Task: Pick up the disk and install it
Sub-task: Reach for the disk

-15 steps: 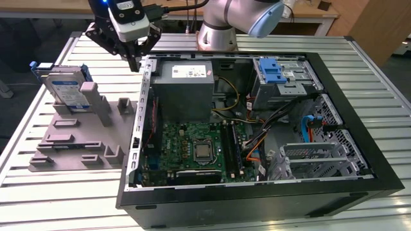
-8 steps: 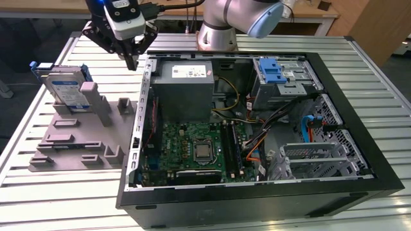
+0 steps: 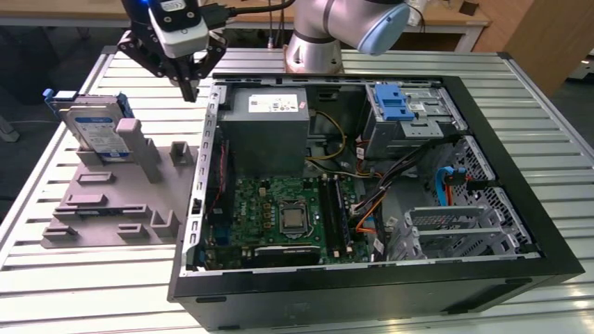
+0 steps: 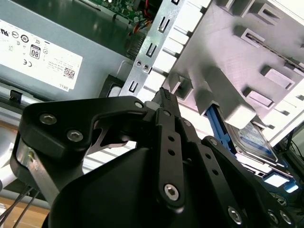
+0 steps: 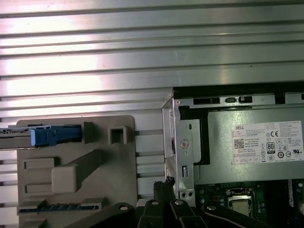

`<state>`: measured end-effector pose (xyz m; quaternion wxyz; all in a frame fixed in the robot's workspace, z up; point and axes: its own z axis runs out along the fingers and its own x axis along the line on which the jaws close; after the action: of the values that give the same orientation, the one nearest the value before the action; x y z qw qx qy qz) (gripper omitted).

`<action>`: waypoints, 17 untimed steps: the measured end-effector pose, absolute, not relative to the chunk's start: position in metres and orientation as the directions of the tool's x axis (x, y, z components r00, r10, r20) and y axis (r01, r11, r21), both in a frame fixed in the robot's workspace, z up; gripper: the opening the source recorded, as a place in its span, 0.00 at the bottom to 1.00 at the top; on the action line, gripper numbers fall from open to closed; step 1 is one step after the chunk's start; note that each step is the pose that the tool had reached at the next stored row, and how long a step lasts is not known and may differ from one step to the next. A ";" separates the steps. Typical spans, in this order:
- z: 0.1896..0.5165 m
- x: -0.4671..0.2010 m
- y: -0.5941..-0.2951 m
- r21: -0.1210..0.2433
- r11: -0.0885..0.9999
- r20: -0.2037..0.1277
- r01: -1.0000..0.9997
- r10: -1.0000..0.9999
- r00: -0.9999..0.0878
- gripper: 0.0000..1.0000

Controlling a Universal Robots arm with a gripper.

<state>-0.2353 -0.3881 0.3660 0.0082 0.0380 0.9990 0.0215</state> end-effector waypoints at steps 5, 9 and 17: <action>0.366 -0.237 -0.388 0.044 0.996 -0.015 0.076 0.076 -0.997 0.11; 0.366 -0.237 -0.388 0.044 0.996 -0.015 0.076 0.076 -0.997 0.11; 0.366 -0.240 -0.388 0.044 0.996 -0.015 0.075 0.076 -0.997 0.11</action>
<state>-0.2395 -0.3881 0.3660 0.0082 0.0380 0.9990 0.0215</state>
